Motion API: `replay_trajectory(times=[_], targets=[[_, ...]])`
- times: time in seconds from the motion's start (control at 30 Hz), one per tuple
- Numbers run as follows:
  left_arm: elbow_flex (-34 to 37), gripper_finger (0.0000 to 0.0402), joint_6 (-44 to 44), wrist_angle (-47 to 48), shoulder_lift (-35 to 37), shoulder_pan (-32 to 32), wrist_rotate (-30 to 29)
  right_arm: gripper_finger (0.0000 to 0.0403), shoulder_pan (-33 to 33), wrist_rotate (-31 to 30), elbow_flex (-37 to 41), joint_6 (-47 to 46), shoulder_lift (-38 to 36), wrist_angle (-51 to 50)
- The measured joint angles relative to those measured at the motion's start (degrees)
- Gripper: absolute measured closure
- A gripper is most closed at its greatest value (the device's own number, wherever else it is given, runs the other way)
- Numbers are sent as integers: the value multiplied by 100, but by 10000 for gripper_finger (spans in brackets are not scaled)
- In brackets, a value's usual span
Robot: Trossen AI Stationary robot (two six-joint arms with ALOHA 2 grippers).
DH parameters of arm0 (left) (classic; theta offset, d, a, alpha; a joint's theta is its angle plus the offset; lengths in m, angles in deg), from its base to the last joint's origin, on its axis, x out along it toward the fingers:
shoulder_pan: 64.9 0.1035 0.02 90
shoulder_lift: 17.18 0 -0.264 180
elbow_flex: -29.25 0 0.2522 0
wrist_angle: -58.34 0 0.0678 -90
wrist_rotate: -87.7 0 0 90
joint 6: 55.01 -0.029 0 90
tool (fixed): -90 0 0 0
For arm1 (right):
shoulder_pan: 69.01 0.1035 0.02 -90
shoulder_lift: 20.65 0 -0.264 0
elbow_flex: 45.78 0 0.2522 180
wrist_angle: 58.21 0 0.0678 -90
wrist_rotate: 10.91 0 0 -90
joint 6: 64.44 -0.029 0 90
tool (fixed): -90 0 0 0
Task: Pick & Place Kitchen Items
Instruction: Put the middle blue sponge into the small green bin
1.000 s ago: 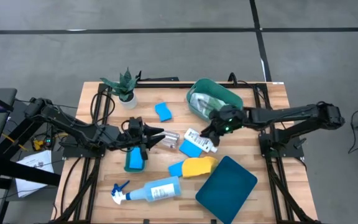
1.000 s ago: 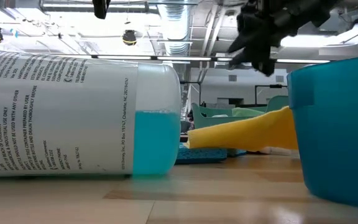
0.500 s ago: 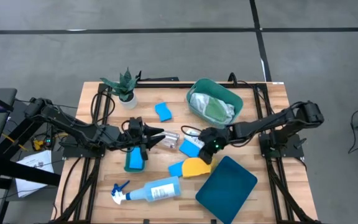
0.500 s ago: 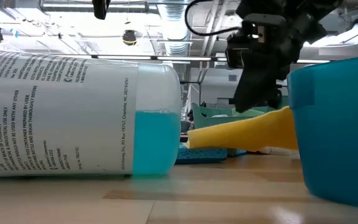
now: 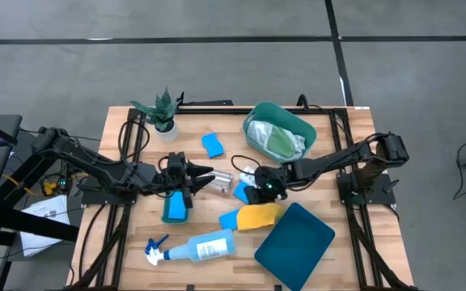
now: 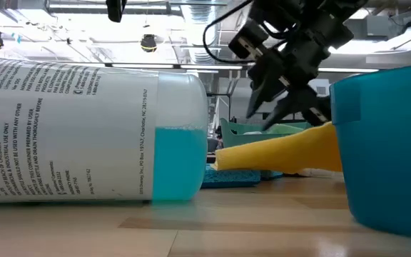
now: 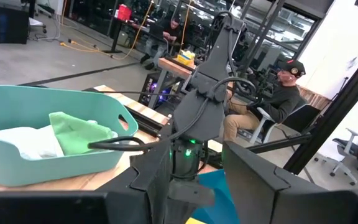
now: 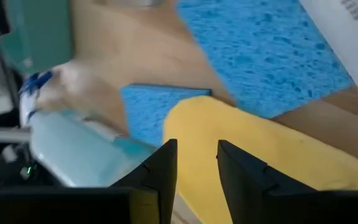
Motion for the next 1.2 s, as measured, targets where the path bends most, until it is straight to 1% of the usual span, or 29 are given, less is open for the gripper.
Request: replay_trajectory(times=[0.1,0.23,0.37,0.5,0.67,0.83,0.93,1.07,1.2], targets=[[0,262,-12,4,74,20,3,296,148,-225,-55,-362,94,-436],[0,262,-384,45,214,84,1,296,377,-654,-120,-1069,87,-714],[0,262,-642,40,370,207,1,296,481,-858,-108,-1599,96,-1082],[2,262,-675,35,479,341,-1,296,364,-881,-108,-1695,96,-1198],[2,262,-722,48,512,419,-1,296,83,-1090,-108,-1670,96,-1199],[2,262,-715,47,511,417,1,296,-97,-1045,-104,-1654,246,-1081],[2,262,-713,41,511,417,1,296,-51,-881,-108,-1698,391,-768],[2,262,-711,36,511,417,1,296,-35,-678,-108,-1745,583,-628],[2,262,-711,24,509,417,97,296,-19,-666,-107,-1790,667,-551]])
